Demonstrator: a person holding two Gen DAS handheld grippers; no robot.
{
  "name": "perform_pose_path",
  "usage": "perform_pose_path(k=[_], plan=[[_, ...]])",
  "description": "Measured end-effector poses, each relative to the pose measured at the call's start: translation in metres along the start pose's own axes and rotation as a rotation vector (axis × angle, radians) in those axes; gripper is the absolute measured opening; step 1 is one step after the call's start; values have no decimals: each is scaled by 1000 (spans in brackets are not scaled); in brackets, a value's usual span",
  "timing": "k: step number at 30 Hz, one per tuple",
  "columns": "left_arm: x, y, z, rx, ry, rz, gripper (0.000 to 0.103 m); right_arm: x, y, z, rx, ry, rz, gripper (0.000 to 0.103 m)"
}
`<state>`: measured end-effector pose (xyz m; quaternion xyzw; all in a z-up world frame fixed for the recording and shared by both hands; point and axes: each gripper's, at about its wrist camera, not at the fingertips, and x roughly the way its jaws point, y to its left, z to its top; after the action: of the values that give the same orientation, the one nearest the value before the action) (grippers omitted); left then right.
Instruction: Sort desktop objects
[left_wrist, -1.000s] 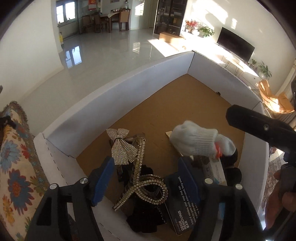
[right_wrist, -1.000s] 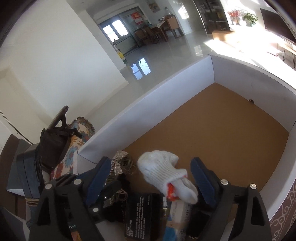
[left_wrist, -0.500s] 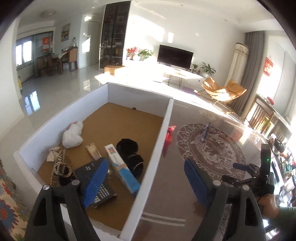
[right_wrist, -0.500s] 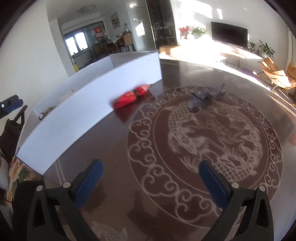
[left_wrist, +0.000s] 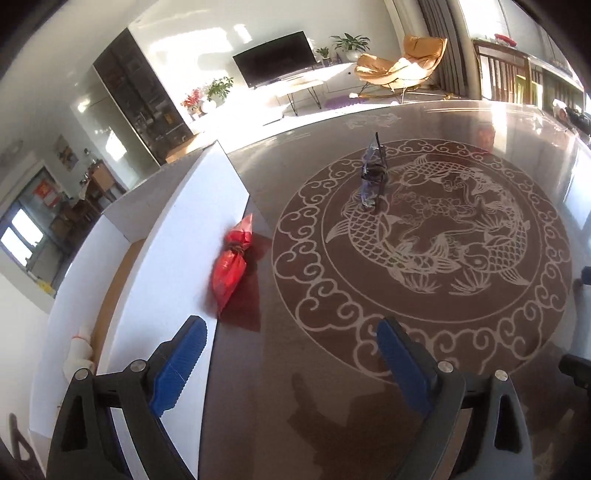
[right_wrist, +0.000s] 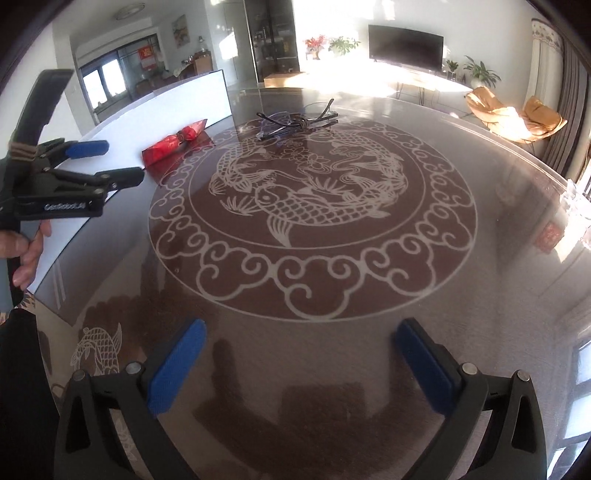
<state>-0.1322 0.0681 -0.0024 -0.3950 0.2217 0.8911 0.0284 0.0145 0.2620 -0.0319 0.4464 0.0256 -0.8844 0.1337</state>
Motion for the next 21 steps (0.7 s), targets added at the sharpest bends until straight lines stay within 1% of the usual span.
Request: perform_pose_path(k=[2,4,5,7,9,11,13,14,15,16,17,19,21], plan=[[23,2,18,-12,14,8,94,2,2,1,-6,4,-9,103],[46,6,32,-49,35,20,94,3,4,1,-10,6,-12,103],[56,8,38,-73,43,38,94,4,4,1,-11,6,-13,103],[72,14,47,-129,53,69,94,4,5,1,-11,6,-13,103],[88,19,53,-191,80,73,94,4,5,1,-10,6,-12,103],[102,24,56,-237,109,101,94,3,5,2,-8,4,-9,103],[108,22,59,-244,106,149,94,3,6,1,-4,3,-5,103],[112,20,59,-250,112,166,95,2,6,1,-3,2,-3,103],[113,21,58,-272,95,180,96,3,6,2,-1,1,-1,103],[115,20,58,-273,92,197,98,2,6,2,1,0,1,103],[116,21,59,-282,91,201,99,4,5,3,2,0,2,103],[120,23,61,-295,103,198,103,4,4,3,5,-2,6,103],[125,27,62,-302,110,180,103,5,4,3,7,-3,8,103]])
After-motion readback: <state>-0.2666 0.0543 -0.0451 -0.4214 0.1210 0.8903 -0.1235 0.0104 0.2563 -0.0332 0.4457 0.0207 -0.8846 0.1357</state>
